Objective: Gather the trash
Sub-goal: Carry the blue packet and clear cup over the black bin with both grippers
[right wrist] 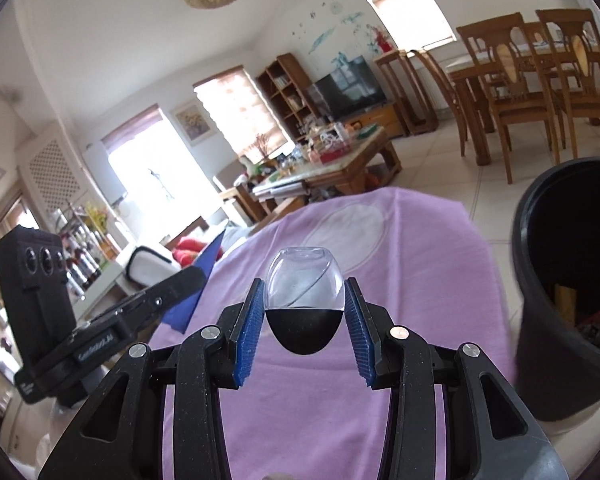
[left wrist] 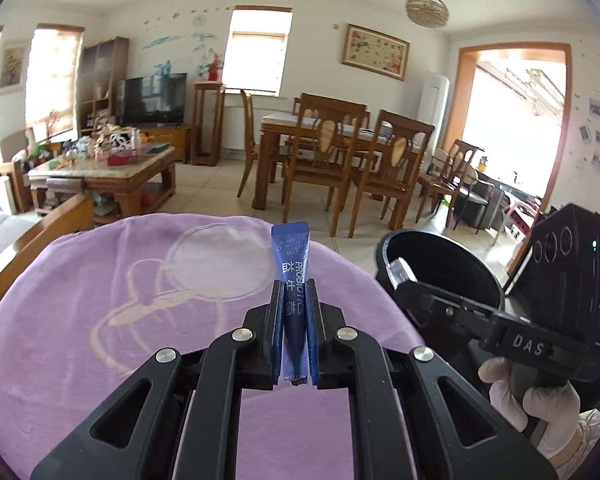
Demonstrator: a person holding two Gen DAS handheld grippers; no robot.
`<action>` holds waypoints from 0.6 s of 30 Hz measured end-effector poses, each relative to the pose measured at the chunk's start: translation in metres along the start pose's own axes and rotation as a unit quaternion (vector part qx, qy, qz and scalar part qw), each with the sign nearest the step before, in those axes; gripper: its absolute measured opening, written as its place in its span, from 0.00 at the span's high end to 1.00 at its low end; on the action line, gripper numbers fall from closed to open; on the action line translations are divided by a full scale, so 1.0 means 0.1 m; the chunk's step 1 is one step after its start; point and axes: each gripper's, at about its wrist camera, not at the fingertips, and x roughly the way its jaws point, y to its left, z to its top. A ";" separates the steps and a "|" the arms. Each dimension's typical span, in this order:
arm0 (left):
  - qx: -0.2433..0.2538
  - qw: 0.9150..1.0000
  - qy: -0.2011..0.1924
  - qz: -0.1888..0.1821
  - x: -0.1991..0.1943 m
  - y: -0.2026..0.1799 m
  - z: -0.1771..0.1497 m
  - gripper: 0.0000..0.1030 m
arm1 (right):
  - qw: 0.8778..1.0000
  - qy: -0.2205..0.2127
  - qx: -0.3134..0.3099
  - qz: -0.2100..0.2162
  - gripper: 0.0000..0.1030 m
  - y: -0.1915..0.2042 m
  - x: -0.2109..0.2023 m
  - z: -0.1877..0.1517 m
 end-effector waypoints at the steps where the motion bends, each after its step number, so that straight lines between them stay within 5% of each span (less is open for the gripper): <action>1: 0.009 1.000 0.001 -0.004 0.04 -0.12 0.01 0.89 | 1.000 -0.009 0.004 -0.003 0.61 -0.07 -0.10 0.03; 11: 0.051 0.998 0.010 -0.042 0.42 -0.78 -0.01 0.89 | 0.995 -0.077 0.039 -0.057 0.61 -0.87 -0.90 0.18; 18: 0.066 0.992 0.023 -0.109 0.81 -1.27 0.04 0.89 | 0.986 -0.110 0.076 -0.101 0.61 -1.53 -1.32 0.17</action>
